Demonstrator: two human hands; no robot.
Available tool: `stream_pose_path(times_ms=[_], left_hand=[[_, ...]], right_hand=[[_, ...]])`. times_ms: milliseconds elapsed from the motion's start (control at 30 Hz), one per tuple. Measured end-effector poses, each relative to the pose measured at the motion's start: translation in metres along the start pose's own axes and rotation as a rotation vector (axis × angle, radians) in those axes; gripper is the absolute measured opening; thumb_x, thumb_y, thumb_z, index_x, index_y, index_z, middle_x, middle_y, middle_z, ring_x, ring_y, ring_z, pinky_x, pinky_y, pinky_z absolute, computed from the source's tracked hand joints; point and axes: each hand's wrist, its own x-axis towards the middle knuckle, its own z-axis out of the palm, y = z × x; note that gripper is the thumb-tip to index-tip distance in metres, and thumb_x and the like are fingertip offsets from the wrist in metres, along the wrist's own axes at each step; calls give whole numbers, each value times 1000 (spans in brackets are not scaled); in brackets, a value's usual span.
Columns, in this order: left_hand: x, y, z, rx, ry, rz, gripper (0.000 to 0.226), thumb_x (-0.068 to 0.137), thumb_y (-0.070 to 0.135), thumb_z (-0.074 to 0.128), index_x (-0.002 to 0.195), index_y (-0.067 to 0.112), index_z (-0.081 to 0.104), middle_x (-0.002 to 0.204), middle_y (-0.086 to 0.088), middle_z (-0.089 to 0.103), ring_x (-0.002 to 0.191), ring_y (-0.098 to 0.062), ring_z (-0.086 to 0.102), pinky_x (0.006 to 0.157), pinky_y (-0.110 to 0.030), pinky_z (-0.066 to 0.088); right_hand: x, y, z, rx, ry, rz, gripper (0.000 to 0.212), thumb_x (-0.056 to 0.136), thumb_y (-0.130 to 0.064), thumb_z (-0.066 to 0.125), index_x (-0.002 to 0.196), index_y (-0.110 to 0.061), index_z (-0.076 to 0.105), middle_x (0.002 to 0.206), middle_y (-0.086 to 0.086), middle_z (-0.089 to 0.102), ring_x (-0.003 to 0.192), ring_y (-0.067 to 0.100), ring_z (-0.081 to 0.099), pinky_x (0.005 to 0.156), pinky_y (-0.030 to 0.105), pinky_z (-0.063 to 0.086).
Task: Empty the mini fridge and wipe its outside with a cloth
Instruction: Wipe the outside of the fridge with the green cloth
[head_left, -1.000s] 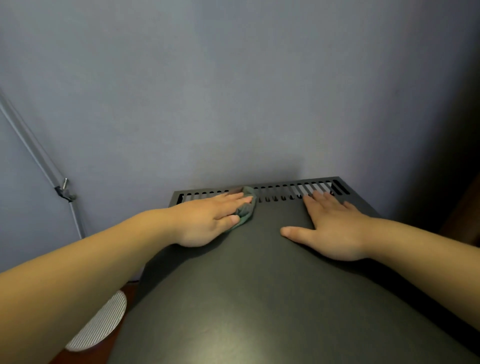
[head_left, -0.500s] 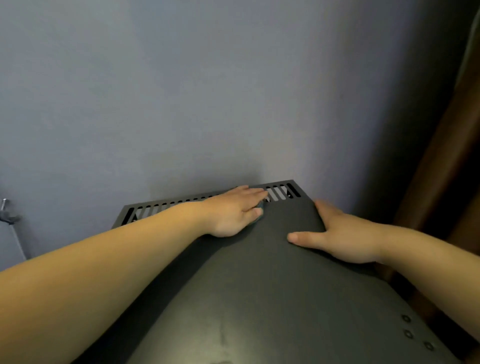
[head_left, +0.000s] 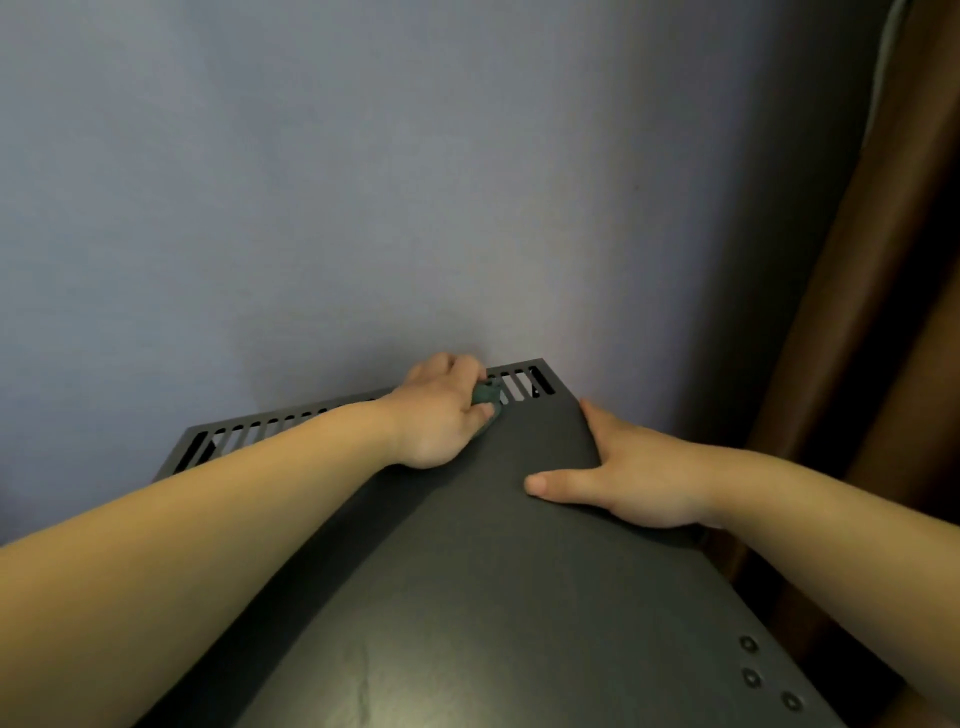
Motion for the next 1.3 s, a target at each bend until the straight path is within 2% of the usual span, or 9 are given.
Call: stream_pose_path(times_ms=[200,367,500,667,800,867,933,1000,1300], left_hand=[[-8,4,0,-124,143,182,11,101,25,57,107,30,50,113,5,45,103,-14,49,89,-30,40],[35,39,12,-212,200,279,11,93,18,68,97,23,59,109,1,53,100,-16,54,89,-31,43],[70,48,10,-194,237,206,7,91,19,71,92,15,65,102,-2,55,95,-23,57,83,-34,47],[66,16,-5,-79,230,137,11,93,22,70,84,22,64,98,-4,60,85,-21,59,73,-32,47],[35,-33,-16,22,232,23,11,94,22,66,83,23,66,96,-3,63,86,-24,59,75,-33,48],[9,-66,-25,88,212,-83,19,97,23,63,78,27,60,95,-6,66,90,-29,61,71,-32,43],[-26,-99,-33,104,213,-192,15,99,24,60,86,23,68,99,-9,70,92,-31,62,69,-32,39],[-61,-124,-36,104,242,-248,18,100,25,60,105,17,75,106,-9,71,100,-32,63,74,-32,43],[-168,-116,-33,75,218,-169,26,99,28,62,119,16,73,121,-3,69,115,-23,61,96,-35,46]], right_hand=[[4,5,2,18,15,-28,95,71,-68,78,146,-36,29,127,-19,59,109,0,59,92,20,50],[4,8,4,17,44,-65,89,73,-67,77,143,-40,30,127,-22,58,108,-7,56,85,9,42],[3,9,5,62,38,-58,85,76,-59,79,142,-37,31,122,-21,58,109,-3,59,96,20,49],[4,7,1,36,-7,-47,86,79,-58,77,145,-37,28,122,-23,57,105,-6,58,85,8,46],[5,3,1,-87,6,2,96,73,-75,70,150,-41,24,141,-15,49,120,6,54,102,26,44],[6,-3,2,-227,12,63,108,69,-88,58,155,-39,15,157,-9,33,140,16,41,116,37,35],[8,-14,7,-445,31,102,113,74,-92,42,160,-33,-2,169,-5,0,156,21,7,125,45,15],[12,-30,17,-591,42,76,105,82,-88,31,160,-30,-8,168,-5,-16,155,21,-13,125,49,1],[14,-89,69,-668,-57,9,88,91,-80,25,161,-31,4,169,-4,-10,155,23,-11,123,53,-1]])
